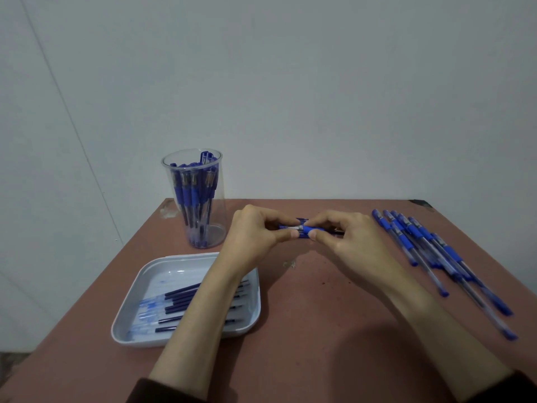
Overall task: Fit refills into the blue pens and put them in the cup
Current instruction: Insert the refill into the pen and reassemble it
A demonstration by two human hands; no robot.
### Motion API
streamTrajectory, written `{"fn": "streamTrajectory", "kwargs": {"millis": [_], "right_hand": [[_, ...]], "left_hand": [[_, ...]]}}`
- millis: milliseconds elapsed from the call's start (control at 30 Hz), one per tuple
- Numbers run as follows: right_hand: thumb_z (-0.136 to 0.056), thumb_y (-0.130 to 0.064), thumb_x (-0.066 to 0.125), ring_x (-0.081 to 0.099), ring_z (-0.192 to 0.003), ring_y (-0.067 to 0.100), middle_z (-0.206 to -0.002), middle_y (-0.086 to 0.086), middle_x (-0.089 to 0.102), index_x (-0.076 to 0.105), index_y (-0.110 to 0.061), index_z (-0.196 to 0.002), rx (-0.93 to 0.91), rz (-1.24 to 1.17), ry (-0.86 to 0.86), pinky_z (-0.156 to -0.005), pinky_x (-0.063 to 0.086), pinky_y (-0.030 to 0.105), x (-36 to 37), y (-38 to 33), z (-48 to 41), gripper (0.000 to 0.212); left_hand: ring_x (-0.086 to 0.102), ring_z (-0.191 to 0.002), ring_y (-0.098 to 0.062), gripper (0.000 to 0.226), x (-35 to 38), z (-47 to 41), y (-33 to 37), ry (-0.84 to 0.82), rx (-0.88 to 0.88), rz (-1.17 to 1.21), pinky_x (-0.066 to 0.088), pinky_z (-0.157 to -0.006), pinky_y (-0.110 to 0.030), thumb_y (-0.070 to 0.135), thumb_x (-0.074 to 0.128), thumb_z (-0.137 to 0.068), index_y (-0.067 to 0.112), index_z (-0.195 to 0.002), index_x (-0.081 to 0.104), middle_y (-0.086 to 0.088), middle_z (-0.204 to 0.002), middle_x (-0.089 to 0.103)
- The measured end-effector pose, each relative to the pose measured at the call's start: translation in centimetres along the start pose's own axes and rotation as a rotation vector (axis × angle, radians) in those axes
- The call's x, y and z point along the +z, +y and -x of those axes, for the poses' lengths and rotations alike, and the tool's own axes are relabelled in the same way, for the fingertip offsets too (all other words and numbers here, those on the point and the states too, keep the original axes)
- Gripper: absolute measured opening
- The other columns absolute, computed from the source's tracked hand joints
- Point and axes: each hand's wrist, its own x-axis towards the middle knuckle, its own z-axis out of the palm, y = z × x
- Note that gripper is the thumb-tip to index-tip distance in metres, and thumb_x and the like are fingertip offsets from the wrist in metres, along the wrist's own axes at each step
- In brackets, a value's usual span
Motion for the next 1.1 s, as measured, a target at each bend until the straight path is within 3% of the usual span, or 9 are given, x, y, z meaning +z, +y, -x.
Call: {"fn": "streamTrajectory", "kwargs": {"millis": [100,233,333,467,567,667,933,1000,1100], "right_hand": [[-0.087,-0.014,0.067,0.065,-0.081,0.001,-0.082,-0.012,0.072,0.073,-0.029,-0.088,-0.006,-0.038,-0.010,-0.071,0.049,0.014,0.2,-0.3,0.1,0.017],[-0.091,-0.010,0.062,0.062,-0.085,-0.006,-0.092,-0.013,0.071,0.071,-0.027,-0.107,-0.041,-0.074,-0.036,-0.071,0.040,0.004,1.2,-0.9,-0.2,0.025],[-0.091,-0.005,0.060,0.059,-0.081,-0.014,-0.094,-0.015,0.071,0.072,-0.021,-0.106,-0.110,-0.072,-0.017,-0.072,0.038,0.004,1.8,-2.5,-1.3,0.025],[-0.093,-0.006,0.057,0.056,-0.067,0.002,-0.075,-0.007,0.066,0.062,-0.034,-0.093,-0.164,-0.268,0.036,-0.069,0.045,0.021,2.4,-7.8,-4.6,0.029],[-0.094,-0.004,0.054,0.060,-0.069,0.010,-0.074,0.002,0.067,0.058,-0.024,-0.095,-0.208,-0.530,0.104,-0.070,0.047,0.019,3.1,-12.9,-7.9,0.020],[-0.096,-0.011,0.053,0.063,-0.077,0.009,-0.077,-0.002,0.071,0.051,-0.027,-0.093,-0.250,-0.561,0.141,-0.078,0.045,0.024,4.9,-16.5,-10.8,0.016],[-0.084,0.000,0.054,0.067,-0.080,0.036,-0.086,0.020,0.070,0.044,-0.020,-0.098,-0.106,-0.165,-0.005,-0.078,0.055,0.047,10.8,-15.1,-13.0,0.026],[-0.083,-0.001,0.053,0.067,-0.080,0.036,-0.084,0.020,0.070,0.043,-0.021,-0.100,-0.083,-0.079,-0.054,-0.075,0.056,0.047,11.0,-14.6,-13.0,0.028],[-0.088,-0.015,0.058,0.069,-0.079,0.029,-0.085,0.014,0.071,0.052,-0.018,-0.093,-0.060,-0.063,-0.096,-0.075,0.056,0.039,10.8,-14.6,-12.7,0.008]], "left_hand": [[0.062,-0.068,0.007,0.022,-0.5,0.2,0.1,0.034,0.001,0.032,0.043,-0.065,-0.005,0.018,0.078,-0.076,0.024,-0.096,0.075,0.012,-0.076,0.070],[0.064,-0.079,-0.001,0.031,-1.1,0.9,0.5,0.167,0.030,0.085,0.051,-0.073,-0.016,0.021,0.075,-0.078,0.029,-0.107,0.067,0.009,-0.085,0.069],[0.059,-0.084,-0.006,0.026,-2.4,1.7,0.5,0.492,0.177,0.022,0.050,-0.075,-0.024,0.024,0.070,-0.083,0.027,-0.108,0.064,0.009,-0.094,0.065],[0.048,-0.099,-0.018,0.041,-6.1,1.9,-1.4,0.866,0.225,-0.130,0.047,-0.082,-0.043,0.029,0.068,-0.084,0.019,-0.121,0.053,0.000,-0.113,0.055],[0.033,-0.121,-0.021,0.079,-8.0,1.3,-3.1,0.783,0.094,-0.144,0.040,-0.100,-0.044,0.043,0.073,-0.078,0.023,-0.142,0.031,-0.003,-0.135,0.042],[0.023,-0.130,-0.017,0.101,-8.2,0.8,-4.3,0.648,0.016,-0.111,0.038,-0.102,-0.040,0.044,0.075,-0.073,0.028,-0.150,0.011,-0.008,-0.140,0.041],[0.035,-0.119,-0.020,0.105,-7.8,0.2,-5.6,0.601,0.009,-0.092,0.033,-0.089,-0.024,0.037,0.077,-0.074,0.028,-0.151,0.005,-0.006,-0.134,0.052],[0.035,-0.119,-0.019,0.105,-7.7,0.2,-5.7,0.599,0.013,-0.081,0.030,-0.086,-0.020,0.036,0.077,-0.074,0.028,-0.151,0.005,-0.006,-0.134,0.052],[0.035,-0.119,-0.019,0.105,-7.7,0.1,-5.7,0.598,0.017,-0.075,0.029,-0.084,-0.019,0.035,0.077,-0.075,0.028,-0.151,0.005,-0.005,-0.134,0.052]]}}
